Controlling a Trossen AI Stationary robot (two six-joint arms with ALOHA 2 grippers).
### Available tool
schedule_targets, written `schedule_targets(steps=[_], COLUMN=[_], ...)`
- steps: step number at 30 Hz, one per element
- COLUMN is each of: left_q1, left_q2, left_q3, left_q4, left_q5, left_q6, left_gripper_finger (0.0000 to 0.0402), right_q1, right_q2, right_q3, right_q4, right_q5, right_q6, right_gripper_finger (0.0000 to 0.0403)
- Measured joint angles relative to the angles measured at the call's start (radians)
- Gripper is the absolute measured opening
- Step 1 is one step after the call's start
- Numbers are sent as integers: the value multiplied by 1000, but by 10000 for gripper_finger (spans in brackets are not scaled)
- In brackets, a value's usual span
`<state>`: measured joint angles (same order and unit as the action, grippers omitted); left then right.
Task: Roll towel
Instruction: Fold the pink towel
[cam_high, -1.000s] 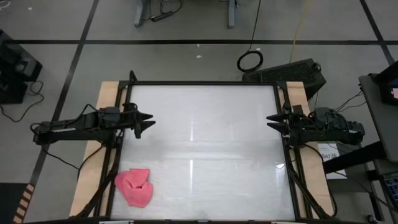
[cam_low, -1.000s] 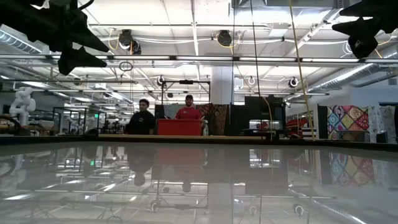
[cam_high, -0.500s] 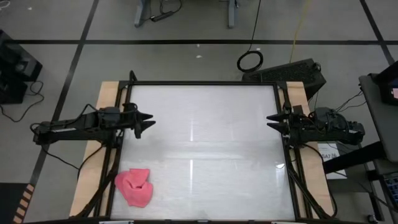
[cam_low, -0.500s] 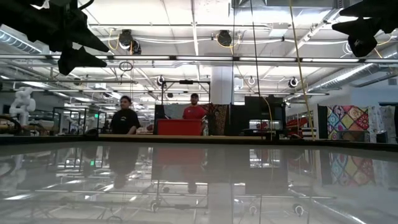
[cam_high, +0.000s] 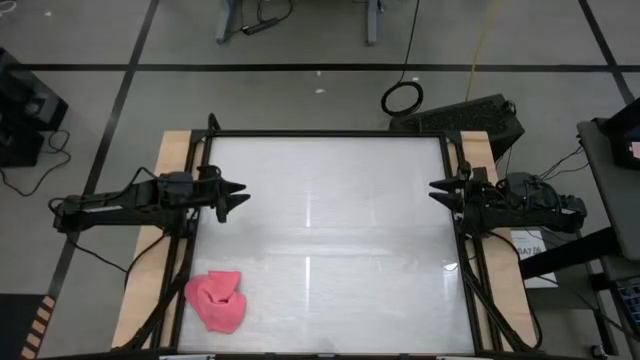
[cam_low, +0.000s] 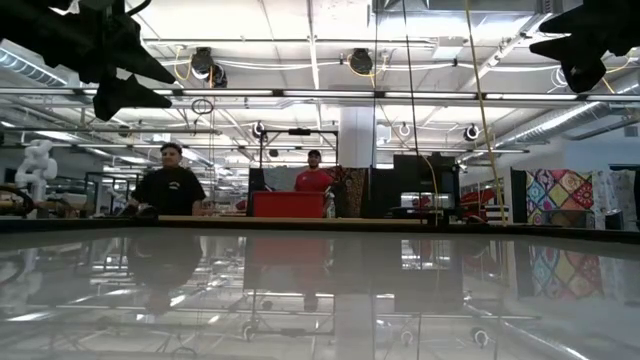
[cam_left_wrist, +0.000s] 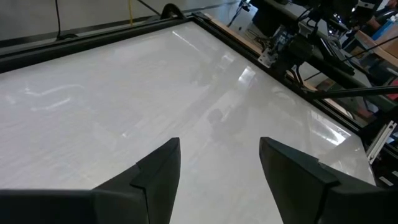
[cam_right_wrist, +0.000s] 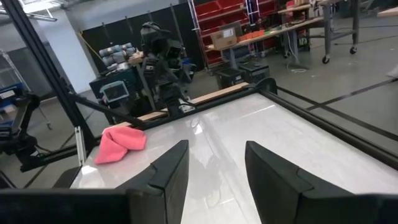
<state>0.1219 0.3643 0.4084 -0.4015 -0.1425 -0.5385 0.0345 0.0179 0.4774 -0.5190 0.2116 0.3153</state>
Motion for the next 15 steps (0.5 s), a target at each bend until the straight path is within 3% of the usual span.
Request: schedule_targets(steps=[10,15], left_q1=[0,0], left_q2=[0,0], left_q3=[0,0], left_q4=[0,0], left_q5=[0,0], left_q6=[0,0], left_gripper_finger=[224,224], right_q1=[0,0], right_q2=[0,0], right_q3=[0,0], right_q4=[1,85], right_q5=[-2,-1], right_q6=[2,2], right_gripper_finger=[148,148])
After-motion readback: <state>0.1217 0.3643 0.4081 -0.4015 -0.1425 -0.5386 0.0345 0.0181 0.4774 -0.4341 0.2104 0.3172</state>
